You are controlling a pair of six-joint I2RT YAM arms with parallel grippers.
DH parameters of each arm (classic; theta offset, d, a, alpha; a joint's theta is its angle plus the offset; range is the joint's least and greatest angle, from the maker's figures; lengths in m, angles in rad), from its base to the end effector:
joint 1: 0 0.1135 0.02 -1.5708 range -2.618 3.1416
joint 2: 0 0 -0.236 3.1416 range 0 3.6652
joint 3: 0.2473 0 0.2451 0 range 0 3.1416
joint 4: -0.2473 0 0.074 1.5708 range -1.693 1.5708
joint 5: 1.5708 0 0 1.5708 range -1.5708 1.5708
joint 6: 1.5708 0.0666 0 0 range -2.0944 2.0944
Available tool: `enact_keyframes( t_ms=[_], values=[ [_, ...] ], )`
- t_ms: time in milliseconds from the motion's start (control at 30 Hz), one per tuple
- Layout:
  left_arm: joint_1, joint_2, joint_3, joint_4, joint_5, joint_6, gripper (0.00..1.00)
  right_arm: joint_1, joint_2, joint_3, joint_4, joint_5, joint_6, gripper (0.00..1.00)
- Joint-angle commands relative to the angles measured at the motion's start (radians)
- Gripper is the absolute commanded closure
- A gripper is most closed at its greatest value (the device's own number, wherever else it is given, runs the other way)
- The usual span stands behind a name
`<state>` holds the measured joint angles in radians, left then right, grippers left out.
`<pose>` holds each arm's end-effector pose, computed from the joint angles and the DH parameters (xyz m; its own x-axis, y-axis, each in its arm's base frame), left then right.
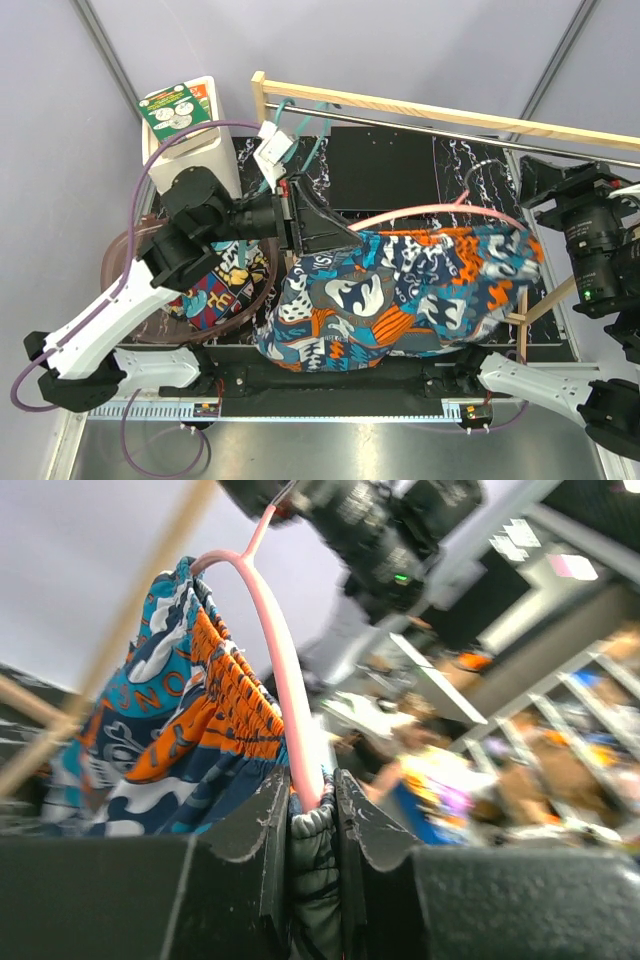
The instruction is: Remove the shorts from the hanger
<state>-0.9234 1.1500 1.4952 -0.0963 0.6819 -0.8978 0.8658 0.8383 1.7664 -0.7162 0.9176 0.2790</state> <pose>0.1165 -0.2237 0.4968 -0.6797 -0.1076 -0.7255 0.7318 -0.1655 -0.6611 0.0847 0.0179 0.5392 0.1421 0.4253 -0.8938 0.0012 0.9029 0.4298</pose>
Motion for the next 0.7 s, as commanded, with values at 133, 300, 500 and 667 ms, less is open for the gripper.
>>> enact_keyframes(
  t_ms=[133,300,500,667],
  values=[
    [0.005,-0.116,-0.035,-0.013,-0.263,0.301,1.00,-0.002,-0.051,-0.067,0.024,-0.440,0.038,0.10],
    [0.003,-0.122,-0.023,-0.035,-0.283,0.355,1.00,-0.001,-0.061,-0.108,0.069,-0.623,0.065,0.03],
    [0.005,-0.085,0.019,-0.042,-0.242,0.335,1.00,-0.001,-0.024,-0.110,0.124,-0.698,0.066,0.02],
    [0.004,-0.075,0.011,0.019,-0.194,0.283,1.00,-0.001,0.031,-0.073,0.127,-0.672,0.025,0.10]
  ],
)
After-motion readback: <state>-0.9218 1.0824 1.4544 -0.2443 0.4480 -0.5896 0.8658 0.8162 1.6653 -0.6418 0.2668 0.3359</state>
